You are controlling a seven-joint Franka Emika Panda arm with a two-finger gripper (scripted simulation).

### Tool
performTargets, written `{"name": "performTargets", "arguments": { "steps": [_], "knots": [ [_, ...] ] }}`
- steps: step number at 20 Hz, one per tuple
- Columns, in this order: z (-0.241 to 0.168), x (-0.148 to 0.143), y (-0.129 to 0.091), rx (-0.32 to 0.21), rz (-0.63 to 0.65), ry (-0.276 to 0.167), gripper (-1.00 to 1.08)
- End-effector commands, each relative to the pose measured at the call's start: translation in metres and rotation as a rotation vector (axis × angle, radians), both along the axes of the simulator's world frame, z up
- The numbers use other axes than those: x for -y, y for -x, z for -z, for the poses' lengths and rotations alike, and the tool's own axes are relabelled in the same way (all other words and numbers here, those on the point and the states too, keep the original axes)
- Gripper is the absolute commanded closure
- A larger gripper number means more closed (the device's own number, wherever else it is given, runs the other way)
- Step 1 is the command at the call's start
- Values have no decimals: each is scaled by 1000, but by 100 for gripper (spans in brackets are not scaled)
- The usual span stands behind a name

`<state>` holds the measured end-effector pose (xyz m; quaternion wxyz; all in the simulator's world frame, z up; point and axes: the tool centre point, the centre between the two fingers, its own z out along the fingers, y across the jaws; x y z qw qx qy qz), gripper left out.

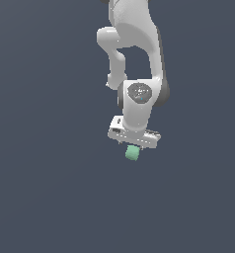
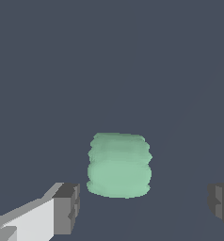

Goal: Pick up the object and move it to a goal position.

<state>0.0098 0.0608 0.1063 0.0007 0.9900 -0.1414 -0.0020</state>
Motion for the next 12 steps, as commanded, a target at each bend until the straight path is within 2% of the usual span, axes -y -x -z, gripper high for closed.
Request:
{"name": "performTargets", "arguments": {
  "steps": [1, 12],
  "knots": [
    [6, -6, -1, 2, 27, 0, -92],
    [16, -13, -1, 3, 56, -1, -92]
  ]
}}
